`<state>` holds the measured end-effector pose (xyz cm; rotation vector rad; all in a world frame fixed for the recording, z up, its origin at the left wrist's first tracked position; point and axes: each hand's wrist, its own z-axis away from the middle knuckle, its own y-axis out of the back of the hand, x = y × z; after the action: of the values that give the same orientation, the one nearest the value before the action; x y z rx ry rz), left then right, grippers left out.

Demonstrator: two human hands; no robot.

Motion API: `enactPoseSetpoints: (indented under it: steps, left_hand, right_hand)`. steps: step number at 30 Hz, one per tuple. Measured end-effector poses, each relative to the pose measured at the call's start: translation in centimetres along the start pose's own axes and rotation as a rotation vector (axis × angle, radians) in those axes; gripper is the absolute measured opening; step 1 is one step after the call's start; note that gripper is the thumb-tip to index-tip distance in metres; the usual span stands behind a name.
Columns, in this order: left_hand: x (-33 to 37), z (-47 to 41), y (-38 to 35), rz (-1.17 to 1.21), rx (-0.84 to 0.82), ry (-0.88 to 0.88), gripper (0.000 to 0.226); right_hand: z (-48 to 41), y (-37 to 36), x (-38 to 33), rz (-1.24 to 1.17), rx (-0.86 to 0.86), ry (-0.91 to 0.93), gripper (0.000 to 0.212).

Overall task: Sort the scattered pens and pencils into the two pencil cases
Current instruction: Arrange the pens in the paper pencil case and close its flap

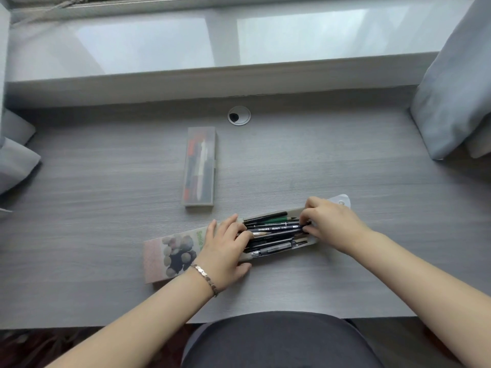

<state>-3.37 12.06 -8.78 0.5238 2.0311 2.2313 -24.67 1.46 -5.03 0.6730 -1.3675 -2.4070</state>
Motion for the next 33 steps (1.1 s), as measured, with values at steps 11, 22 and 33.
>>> enactPoseSetpoints:
  steps: [11,22,33]
  left_hand:
    - [-0.2,-2.6,-0.5,0.172,0.146,0.142,0.020]
    - [-0.2,-3.7,0.0,0.326,-0.122,0.252,0.020]
    - [0.6,-5.8,1.3,0.034,-0.072,0.041,0.032]
  right_hand:
    - [-1.7,-1.2,-1.7,-0.455,0.039,-0.353,0.031]
    - [-2.3,-1.6,-3.4,-1.164,-0.035,-0.573,0.018]
    - [-0.3,-0.4,-3.2,-1.542,0.064,-0.231,0.021]
